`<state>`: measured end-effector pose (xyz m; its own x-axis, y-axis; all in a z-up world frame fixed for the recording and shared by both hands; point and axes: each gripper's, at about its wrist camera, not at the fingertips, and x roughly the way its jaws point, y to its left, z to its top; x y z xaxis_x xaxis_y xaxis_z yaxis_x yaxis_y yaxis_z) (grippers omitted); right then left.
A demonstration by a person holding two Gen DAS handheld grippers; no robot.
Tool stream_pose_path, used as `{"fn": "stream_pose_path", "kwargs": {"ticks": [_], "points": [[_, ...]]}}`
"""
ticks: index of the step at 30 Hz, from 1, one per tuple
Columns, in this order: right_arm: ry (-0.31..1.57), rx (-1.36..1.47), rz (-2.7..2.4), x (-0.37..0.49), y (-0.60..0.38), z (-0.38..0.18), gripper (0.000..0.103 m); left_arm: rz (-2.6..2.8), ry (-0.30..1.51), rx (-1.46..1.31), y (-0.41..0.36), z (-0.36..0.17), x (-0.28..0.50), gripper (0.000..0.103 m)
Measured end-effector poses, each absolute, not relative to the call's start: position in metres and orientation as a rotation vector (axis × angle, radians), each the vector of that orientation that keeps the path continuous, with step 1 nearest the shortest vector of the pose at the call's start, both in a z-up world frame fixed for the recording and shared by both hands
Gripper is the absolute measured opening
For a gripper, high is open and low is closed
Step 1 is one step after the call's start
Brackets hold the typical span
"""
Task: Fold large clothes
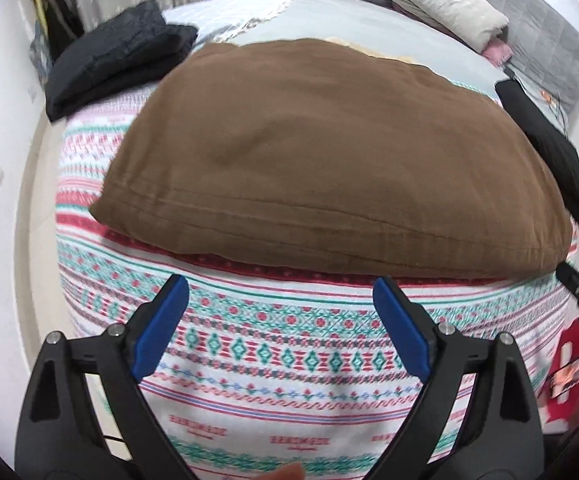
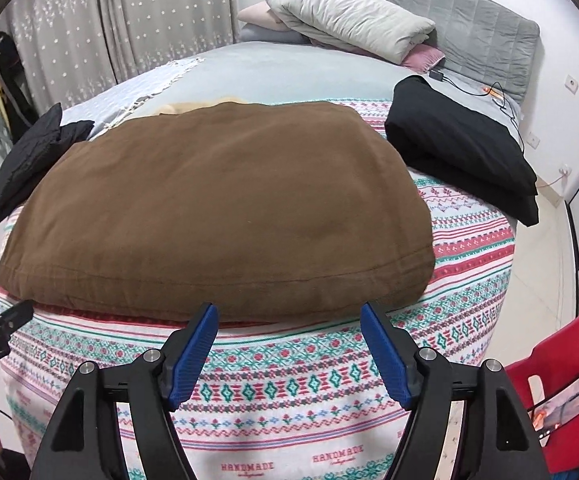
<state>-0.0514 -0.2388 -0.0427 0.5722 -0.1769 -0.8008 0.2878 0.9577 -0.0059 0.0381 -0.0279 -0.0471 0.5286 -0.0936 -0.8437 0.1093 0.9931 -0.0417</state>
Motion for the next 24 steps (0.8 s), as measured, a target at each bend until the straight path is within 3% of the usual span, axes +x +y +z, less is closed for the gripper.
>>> {"fn": "stream_pose_path", "kwargs": {"ticks": [11, 22, 24], "points": [[0.934, 0.107, -0.26, -0.024, -0.22, -0.057, 0.075, -0.008, 1.093, -0.392, 0.019, -0.094, 0.089, 0.093], [0.895, 0.067, -0.223, 0.004, -0.201, -0.077, 0.075, -0.024, 0.858, -0.737, 0.083, -0.12, 0.133, 0.093], [0.871, 0.05, -0.201, 0.008, -0.197, -0.079, 0.075, -0.021, 0.83, -0.77, 0.087, -0.121, 0.134, 0.077]]}}
